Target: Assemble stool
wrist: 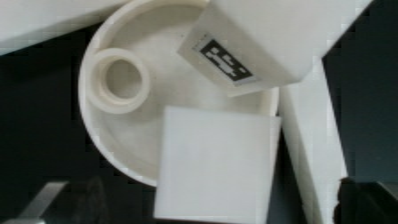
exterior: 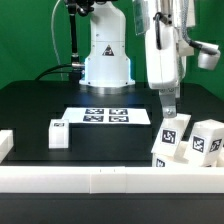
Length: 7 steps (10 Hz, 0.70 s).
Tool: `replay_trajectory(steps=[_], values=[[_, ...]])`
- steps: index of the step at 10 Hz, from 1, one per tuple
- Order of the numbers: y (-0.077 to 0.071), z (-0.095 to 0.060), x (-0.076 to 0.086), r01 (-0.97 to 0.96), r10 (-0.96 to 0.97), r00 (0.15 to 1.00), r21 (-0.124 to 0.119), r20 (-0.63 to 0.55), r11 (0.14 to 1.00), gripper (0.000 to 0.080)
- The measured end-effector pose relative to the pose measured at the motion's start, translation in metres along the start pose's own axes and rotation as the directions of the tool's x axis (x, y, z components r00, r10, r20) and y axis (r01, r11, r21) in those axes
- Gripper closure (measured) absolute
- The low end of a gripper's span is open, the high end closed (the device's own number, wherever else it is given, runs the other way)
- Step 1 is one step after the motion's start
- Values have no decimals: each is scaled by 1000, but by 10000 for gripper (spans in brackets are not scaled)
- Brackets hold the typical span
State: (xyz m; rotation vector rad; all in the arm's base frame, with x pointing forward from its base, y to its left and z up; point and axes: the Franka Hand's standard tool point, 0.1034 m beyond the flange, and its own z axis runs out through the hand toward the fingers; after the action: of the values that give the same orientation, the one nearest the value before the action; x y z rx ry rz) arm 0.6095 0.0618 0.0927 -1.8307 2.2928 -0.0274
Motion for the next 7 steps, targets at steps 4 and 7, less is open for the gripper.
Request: replay_trajectory(steps=[4,7], values=[[4,3,-3,368,-369,930,-30,-12,929,151],[5,3,-14,679,-680,733,-56,-12,732,151]])
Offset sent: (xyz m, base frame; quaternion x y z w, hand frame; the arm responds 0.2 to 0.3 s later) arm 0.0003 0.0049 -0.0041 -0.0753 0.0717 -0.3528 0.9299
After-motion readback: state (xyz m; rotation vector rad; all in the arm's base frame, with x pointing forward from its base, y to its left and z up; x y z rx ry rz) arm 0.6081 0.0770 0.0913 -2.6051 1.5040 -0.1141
